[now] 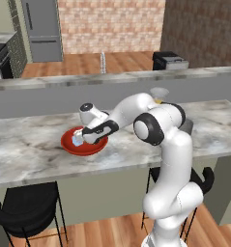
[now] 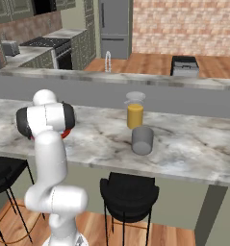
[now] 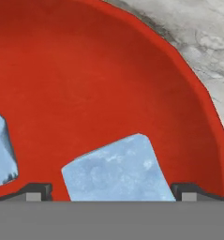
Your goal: There are two ice cubes in the ice bowl. Place both ice cubes in the glass cup.
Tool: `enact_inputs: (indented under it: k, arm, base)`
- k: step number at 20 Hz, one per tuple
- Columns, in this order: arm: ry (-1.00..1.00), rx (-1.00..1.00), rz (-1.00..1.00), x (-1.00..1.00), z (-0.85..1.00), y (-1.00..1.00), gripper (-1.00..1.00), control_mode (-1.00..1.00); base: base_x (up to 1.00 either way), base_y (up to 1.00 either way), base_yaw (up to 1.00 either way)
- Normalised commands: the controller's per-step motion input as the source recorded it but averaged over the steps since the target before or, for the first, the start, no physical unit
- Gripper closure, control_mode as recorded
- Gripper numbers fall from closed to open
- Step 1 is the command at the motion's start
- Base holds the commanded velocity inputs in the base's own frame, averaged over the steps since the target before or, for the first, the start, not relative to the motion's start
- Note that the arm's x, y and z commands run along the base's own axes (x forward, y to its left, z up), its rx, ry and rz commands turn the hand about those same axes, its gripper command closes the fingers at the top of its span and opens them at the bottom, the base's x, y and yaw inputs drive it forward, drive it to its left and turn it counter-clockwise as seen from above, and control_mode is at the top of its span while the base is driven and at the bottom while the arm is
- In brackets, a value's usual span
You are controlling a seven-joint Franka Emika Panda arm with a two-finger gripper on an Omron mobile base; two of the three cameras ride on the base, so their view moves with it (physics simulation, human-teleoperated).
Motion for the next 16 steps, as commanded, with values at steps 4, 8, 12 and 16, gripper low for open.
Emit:
enact_inputs:
  k: [4,8,12,16]
  arm:
    - [0.00,0.00,0.00,0.00,0.00,0.00,1.00,-1.00]
    - [-0.04,0.00,-0.01,-0.01,0.09,0.00,1.00,-1.00]
    - [-0.12,0.00,-0.13,-0.28,0.72,-0.04,1.00,-1.00]
    - [-0.03,0.00,-0.20,-0.70,1.00,-0.46,1.00,-1.00]
  base:
    - [0.00,0.00,0.00]
    - [0.00,0.00,0.00]
    - [0.00,0.00,0.00]
    - [0.00,0.00,0.00]
